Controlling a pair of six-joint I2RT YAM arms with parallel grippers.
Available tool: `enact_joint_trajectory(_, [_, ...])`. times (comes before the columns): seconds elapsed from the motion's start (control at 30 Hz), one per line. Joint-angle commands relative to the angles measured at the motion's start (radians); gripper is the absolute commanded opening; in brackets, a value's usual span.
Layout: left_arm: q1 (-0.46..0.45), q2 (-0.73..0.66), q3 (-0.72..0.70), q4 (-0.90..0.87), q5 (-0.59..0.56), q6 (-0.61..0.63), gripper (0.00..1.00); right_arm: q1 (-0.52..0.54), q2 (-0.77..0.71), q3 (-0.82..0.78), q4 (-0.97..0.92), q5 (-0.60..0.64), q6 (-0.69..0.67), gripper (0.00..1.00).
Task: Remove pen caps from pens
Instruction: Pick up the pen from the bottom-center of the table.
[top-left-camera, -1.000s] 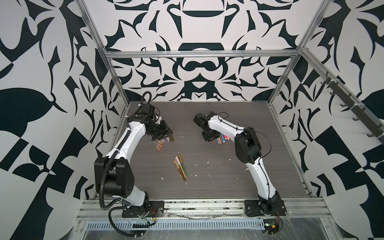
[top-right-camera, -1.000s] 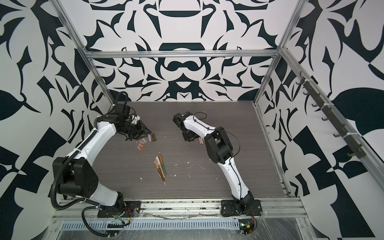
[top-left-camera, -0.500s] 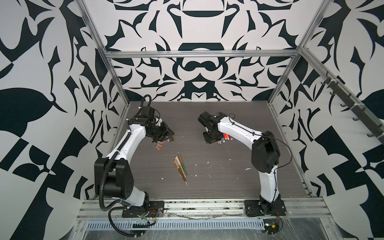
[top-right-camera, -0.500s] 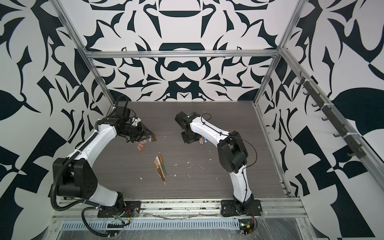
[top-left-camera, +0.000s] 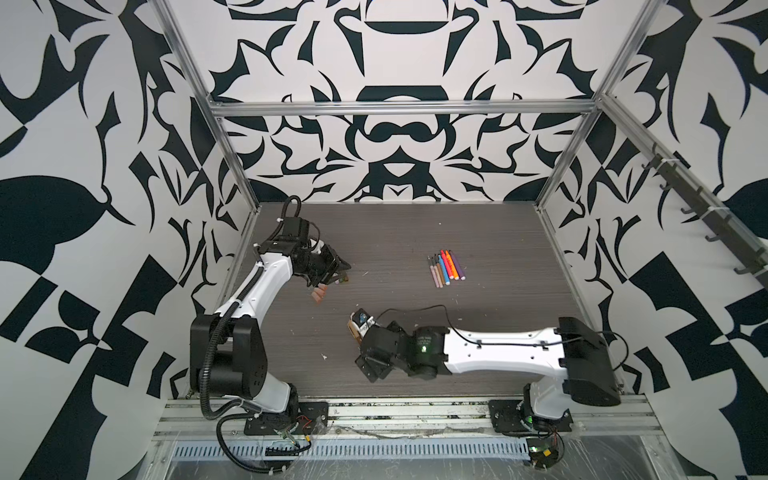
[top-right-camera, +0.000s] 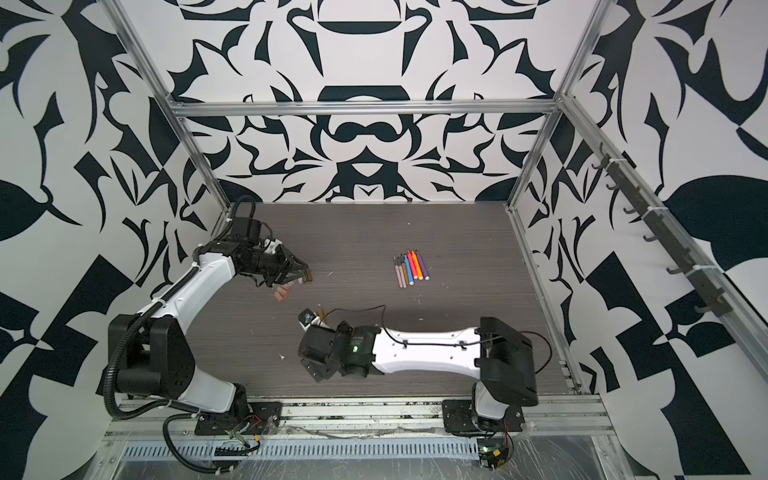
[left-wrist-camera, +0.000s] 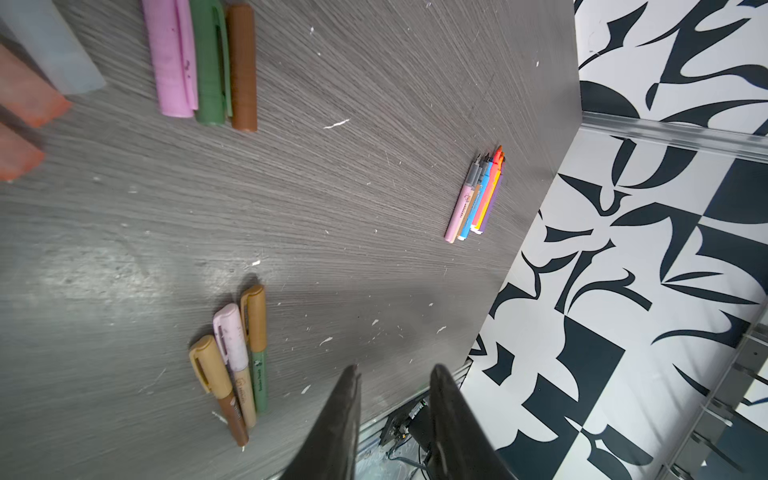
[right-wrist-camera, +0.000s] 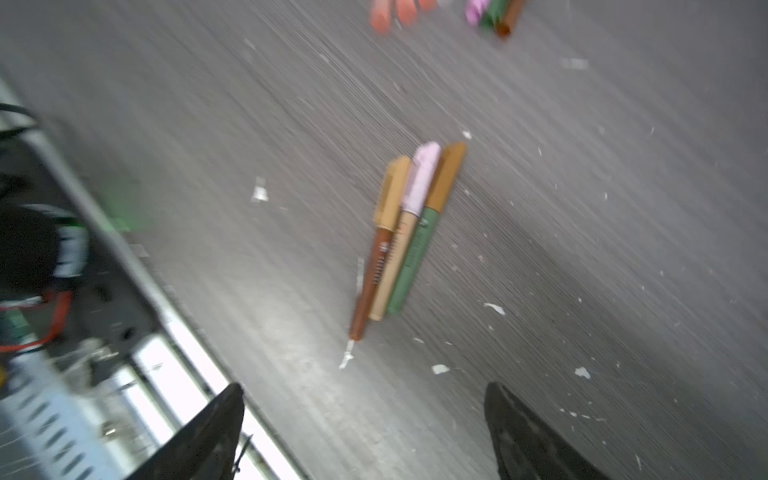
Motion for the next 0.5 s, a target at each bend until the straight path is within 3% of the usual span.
enact_joint_trajectory(0.0, [0.005, -0.043, 0.023, -0.042, -0.009, 0.017, 0.32, -0.04, -0.022, 0.016, 0.092, 0.174, 0.066, 0.93])
enact_joint_trajectory(0.1, [0.005, -0.052, 0.02, -0.057, -0.009, 0.031, 0.32, -0.042, -0.011, 0.005, 0.101, 0.102, 0.089, 0.98])
enact_joint_trajectory(0.27, [0.008, -0.067, 0.0, -0.056, -0.005, 0.035, 0.32, -0.042, 0.004, -0.07, 0.218, -0.012, 0.056, 0.84])
enact_joint_trajectory(0.47, [0.015, -0.073, -0.003, -0.055, 0.01, 0.038, 0.32, -0.047, 0.147, 0.055, 0.046, -0.094, 0.208, 0.77])
